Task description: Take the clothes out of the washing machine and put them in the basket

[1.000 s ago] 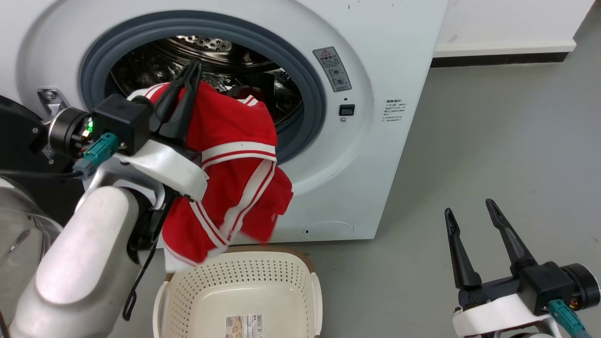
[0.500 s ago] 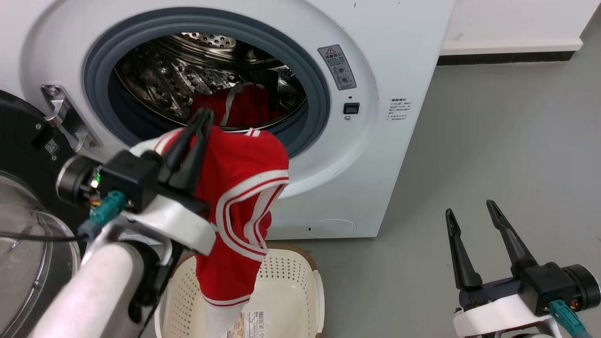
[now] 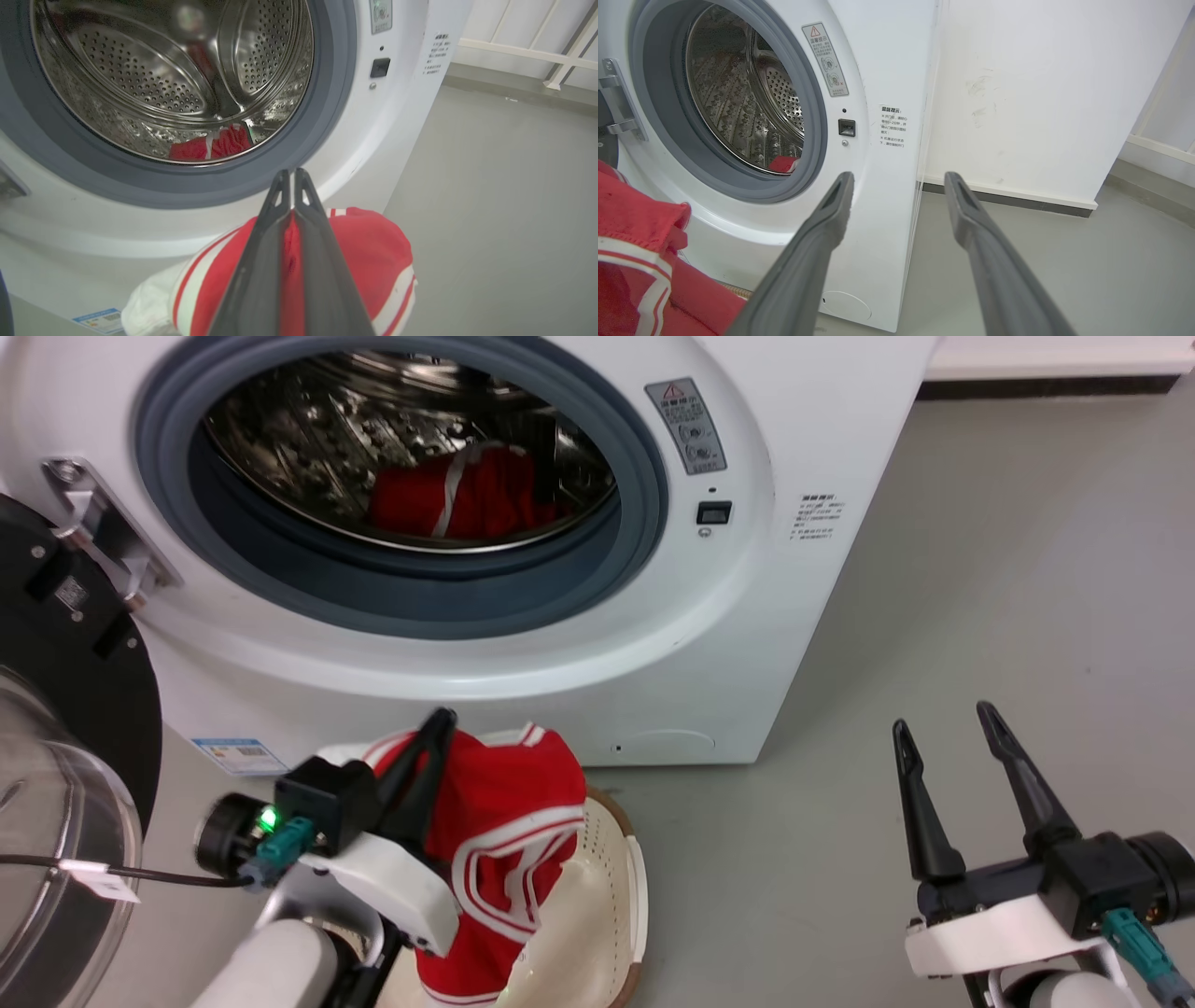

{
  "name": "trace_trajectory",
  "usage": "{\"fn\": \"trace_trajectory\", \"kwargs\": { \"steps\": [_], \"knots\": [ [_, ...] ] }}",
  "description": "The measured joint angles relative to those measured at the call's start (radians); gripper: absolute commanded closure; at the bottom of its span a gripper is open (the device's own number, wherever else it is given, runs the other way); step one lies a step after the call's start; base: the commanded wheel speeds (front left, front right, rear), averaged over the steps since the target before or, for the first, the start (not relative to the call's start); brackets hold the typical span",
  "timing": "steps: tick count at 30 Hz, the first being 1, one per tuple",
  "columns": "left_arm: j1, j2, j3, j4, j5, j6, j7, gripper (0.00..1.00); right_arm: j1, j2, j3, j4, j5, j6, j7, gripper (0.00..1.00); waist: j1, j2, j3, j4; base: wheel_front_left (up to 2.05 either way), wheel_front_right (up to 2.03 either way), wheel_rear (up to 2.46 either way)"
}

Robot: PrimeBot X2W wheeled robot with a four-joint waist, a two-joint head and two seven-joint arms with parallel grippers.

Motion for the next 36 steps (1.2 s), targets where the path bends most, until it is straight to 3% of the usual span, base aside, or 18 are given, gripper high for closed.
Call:
{"fn": "trace_trajectory", "kwargs": {
  "steps": [9,19,29,36],
  "knots": [
    [-0.04,-0.089,-0.03,0.291,-0.03,-0.062,-0.091,1.0,-0.068,0.0,-0.009,-0.022,-0.01,0.0,0.0,0.0,0.0002,0.0,0.122,-0.012,0.0,0.0,0.0],
    [-0.229,-0.195,-0.045,0.701,-0.042,-0.157,-0.151,1.0,-0.163,0.0,-0.036,-0.058,-0.01,0.0,0.0,0.0,0.0002,0.0,0.315,-0.038,0.0,0.0,0.0],
    [-0.458,-0.234,-0.117,1.06,0.018,-0.203,-0.142,1.0,-0.25,0.0,-0.065,-0.093,0.022,0.0,0.0,0.0,0.0003,-0.0001,0.513,-0.073,0.0,0.0,0.0],
    [-0.559,-0.241,-0.163,1.22,0.048,-0.212,-0.076,1.0,-0.278,0.0,-0.076,-0.114,0.036,0.0,0.0,0.0,0.0002,0.0,0.631,-0.094,0.0,0.0,0.0]
  ]
}}
